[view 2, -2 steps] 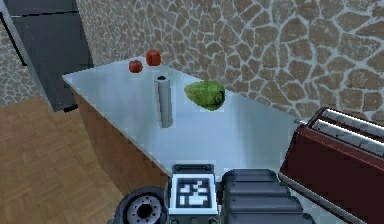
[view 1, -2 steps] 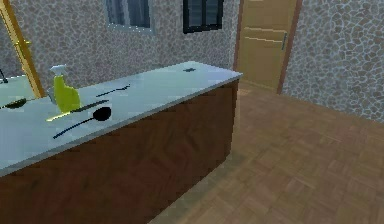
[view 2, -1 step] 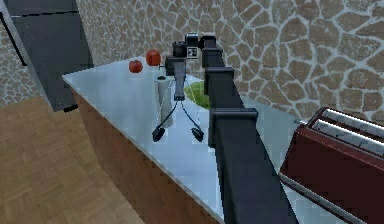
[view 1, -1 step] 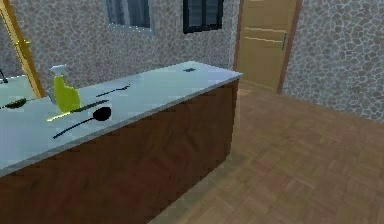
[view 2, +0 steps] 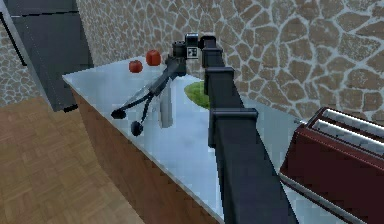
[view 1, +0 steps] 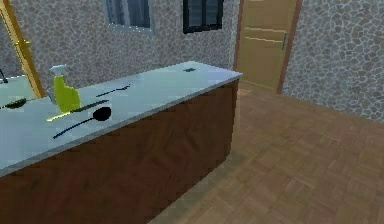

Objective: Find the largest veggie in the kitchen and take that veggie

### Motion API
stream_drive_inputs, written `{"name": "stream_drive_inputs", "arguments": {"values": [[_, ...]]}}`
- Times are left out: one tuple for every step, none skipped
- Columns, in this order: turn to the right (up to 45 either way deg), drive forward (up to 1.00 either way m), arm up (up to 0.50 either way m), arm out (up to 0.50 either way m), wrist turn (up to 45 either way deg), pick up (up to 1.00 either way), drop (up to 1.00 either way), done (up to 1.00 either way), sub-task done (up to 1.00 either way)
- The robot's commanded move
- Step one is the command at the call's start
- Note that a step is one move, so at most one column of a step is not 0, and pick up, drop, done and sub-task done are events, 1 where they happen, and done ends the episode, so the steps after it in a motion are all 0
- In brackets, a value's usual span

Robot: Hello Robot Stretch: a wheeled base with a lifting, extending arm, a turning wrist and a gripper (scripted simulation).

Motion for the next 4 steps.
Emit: {"name": "stream_drive_inputs", "arguments": {"values": [[0.0, 0.00, 0.00, 0.00, 45.0, 0.00, 0.00, 0.00, 0.00], [0.0, 0.00, 0.00, 0.00, 45.0, 0.00, 0.00, 0.00, 0.00], [0.0, 0.00, 0.00, 0.00, 45.0, 0.00, 0.00, 0.00, 0.00], [0.0, 0.00, 0.00, 0.00, 30.0, 0.00, 0.00, 0.00, 0.00]]}}
